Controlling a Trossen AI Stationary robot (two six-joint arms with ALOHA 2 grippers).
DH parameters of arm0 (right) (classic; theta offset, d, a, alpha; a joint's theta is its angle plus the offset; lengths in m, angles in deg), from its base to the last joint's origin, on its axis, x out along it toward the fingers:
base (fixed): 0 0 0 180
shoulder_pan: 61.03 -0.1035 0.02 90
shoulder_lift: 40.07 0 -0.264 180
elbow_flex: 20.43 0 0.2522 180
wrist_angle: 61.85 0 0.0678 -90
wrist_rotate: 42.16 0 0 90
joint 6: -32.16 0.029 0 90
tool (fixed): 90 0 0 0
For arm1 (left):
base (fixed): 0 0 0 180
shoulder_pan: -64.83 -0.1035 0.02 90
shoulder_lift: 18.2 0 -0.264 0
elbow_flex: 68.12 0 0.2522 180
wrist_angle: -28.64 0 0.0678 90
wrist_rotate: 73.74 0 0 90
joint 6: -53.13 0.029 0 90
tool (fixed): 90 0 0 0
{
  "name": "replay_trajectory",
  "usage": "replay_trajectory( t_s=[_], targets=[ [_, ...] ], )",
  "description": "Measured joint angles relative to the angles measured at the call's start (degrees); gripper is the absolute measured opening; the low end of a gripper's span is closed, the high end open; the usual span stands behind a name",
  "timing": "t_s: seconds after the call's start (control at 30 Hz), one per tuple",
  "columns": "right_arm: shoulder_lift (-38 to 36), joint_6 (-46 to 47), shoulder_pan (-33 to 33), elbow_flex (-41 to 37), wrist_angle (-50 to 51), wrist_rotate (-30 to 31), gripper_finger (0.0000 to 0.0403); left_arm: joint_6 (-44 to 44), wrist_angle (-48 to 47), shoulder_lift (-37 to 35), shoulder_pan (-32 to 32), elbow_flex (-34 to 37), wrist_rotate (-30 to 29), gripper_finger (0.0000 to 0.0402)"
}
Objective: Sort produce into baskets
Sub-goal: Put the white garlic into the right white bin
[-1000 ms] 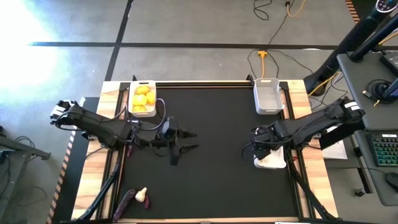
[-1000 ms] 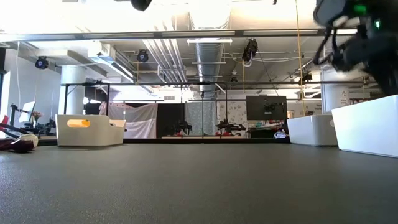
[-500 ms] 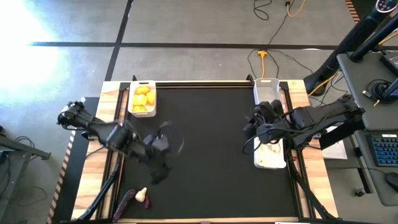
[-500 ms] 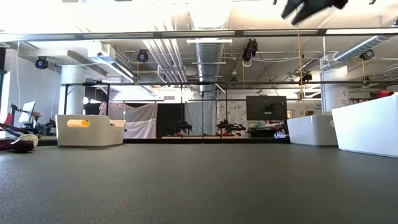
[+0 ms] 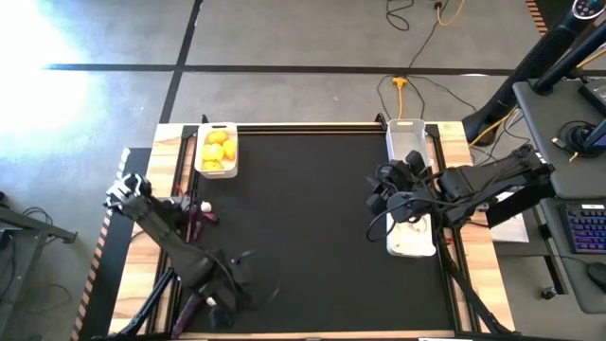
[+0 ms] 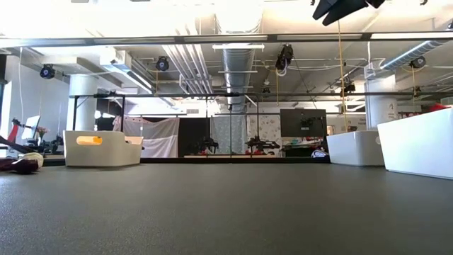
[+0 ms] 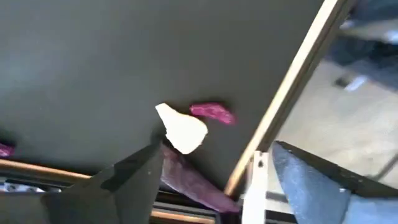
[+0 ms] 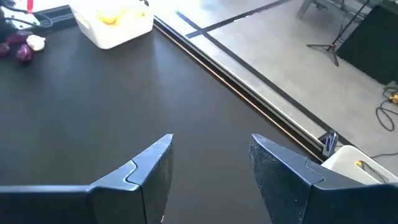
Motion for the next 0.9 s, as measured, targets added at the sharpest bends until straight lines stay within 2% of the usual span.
replay_trajectory(
  t_s=[0.17, 0.27, 0.37, 0.53, 0.67, 0.9],
  targets=[
    [-0.02, 0.05, 0.02, -0.09, -0.03, -1.53, 0.0201, 2.90, 0.81, 2.57, 3.44, 3.62, 2.61, 0.0313],
    [-0.01, 1.06, -0.40, -0.11, -0.12, -1.91, 0.0201, 3.62, 5.82, 1.96, 5.48, 8.81, 3.74, 0.0315],
    [-0.02, 2.39, -1.12, -0.11, -0.14, -1.94, 0.0201, 4.88, 11.31, 1.11, 7.60, 13.61, 2.98, 0.0313],
    [-0.02, 5.57, -2.39, -0.11, -0.20, -1.93, 0.0201, 12.45, 15.81, 1.12, 10.67, 19.12, 0.85, 0.0311],
    [-0.02, 8.40, -3.36, -0.11, -0.25, -1.93, 0.0201, 15.60, 17.16, 1.15, 11.30, 22.94, 0.28, 0.0311],
    [0.20, 11.84, -3.87, -0.11, -0.19, -1.93, 0.0201, 15.64, 25.25, 1.13, 10.65, 26.94, 0.22, 0.0311]
  ],
)
